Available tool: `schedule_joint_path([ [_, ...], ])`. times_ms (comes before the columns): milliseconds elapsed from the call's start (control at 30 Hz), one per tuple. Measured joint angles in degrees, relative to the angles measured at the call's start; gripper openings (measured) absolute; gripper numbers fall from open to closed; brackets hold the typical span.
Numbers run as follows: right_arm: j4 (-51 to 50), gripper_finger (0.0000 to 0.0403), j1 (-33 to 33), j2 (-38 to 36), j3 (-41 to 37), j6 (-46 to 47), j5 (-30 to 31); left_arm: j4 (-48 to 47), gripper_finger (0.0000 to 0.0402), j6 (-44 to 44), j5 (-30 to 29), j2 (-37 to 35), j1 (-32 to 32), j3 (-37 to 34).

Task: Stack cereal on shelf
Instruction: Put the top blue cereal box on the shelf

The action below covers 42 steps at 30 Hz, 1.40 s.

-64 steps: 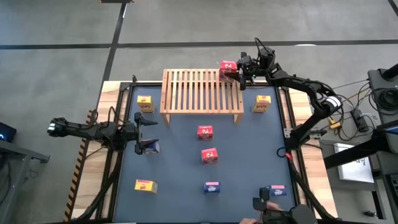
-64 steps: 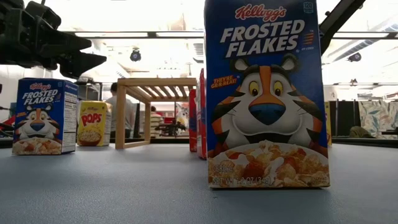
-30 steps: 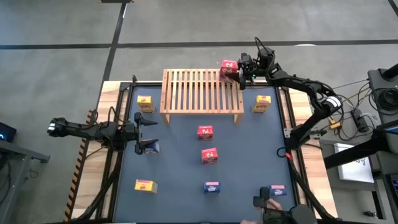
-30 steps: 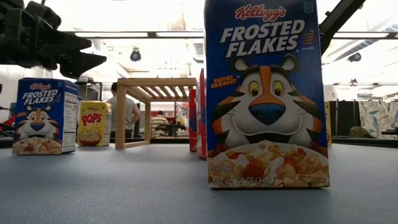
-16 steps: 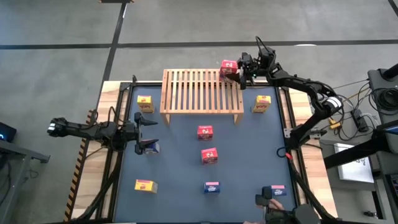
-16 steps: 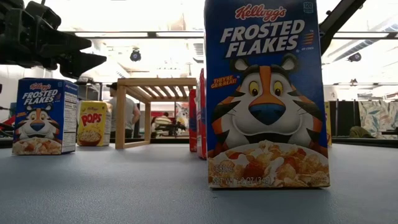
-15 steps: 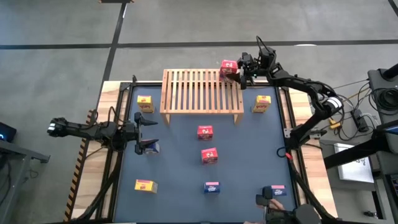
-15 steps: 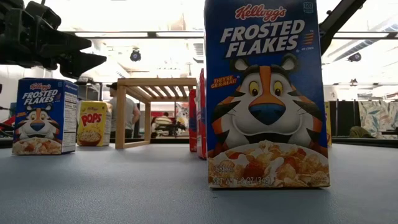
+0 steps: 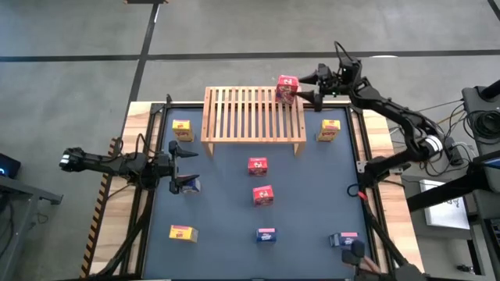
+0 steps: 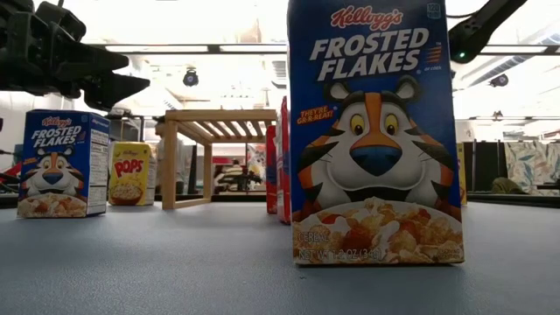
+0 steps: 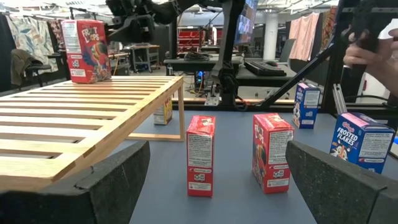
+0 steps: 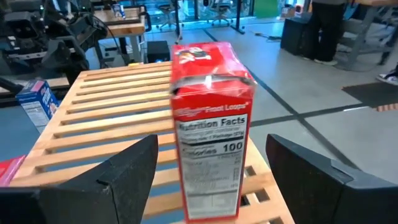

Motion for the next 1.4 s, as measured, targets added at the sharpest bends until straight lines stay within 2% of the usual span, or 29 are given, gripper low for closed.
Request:
schedule_joint_path([
  [200, -2.7, 0.0288, -1.6, -6.4, -3.3, -0.3, 0.3, 0.0, 0.0359, 0.0, 0.0, 0.0, 0.0, 0.0],
  [533, -2.6, 0.0287, -1.5, -17.9, -10.9, 8.6, 0.5, 0.0, 0.0359, 0.0, 0.0, 0.0, 0.0, 0.0],
  [767, -4.3, 0.0288, 2.0, -28.9, -14.9, 10.2, -0.2, 0.0, 0.0359, 0.0, 0.0, 0.0, 0.0, 0.0],
  [967, -4.4, 0.0288, 7.6, -36.2, -18.5, 12.0, 0.1, 0.0, 0.0359, 0.0, 0.0, 0.0, 0.0, 0.0],
  [1233, -3.2, 0.0288, 15.2, -36.8, -19.0, 17.1, 0.6, 0.0, 0.0359, 0.0, 0.0, 0.0, 0.0, 0.0],
  [1400, -2.3, 0.0287, 19.8, -34.4, -19.0, 17.2, 5.8, 0.0, 0.0359, 0.0, 0.0, 0.0, 0.0, 0.0],
])
